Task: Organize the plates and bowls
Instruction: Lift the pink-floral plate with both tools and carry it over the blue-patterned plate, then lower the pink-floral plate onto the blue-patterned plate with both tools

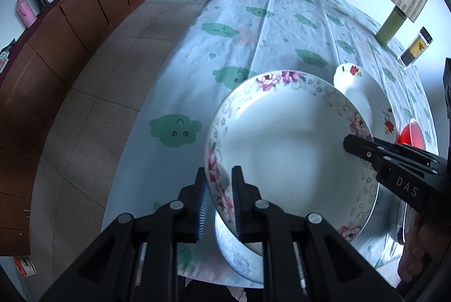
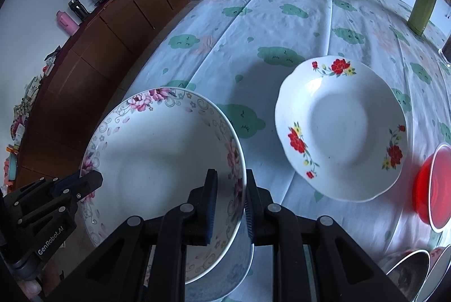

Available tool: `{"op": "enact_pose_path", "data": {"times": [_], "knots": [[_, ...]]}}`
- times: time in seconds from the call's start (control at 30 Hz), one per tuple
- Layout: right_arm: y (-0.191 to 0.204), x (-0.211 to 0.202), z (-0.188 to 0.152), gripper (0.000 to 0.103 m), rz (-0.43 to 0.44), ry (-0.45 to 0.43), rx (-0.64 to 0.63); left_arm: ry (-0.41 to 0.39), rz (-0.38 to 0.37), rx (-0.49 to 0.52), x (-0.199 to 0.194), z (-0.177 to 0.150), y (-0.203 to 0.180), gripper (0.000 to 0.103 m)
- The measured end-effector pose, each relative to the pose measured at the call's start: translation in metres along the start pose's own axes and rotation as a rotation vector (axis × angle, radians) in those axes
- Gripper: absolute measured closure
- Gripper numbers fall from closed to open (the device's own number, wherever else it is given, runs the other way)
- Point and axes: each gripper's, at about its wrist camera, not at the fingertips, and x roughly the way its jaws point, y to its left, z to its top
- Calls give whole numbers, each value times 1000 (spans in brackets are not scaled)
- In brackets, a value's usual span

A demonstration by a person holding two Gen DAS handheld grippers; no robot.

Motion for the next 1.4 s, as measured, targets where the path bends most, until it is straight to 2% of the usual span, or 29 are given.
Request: {"op": "enact_pose_path", "data": {"times": [0.9, 1.4], "knots": [[6, -2, -41, 83, -18, 15, 17, 20, -11, 31, 0, -25, 3, 89], [9, 2, -47, 83, -21, 22, 18, 29, -15, 38, 6, -27, 6, 89]]}}
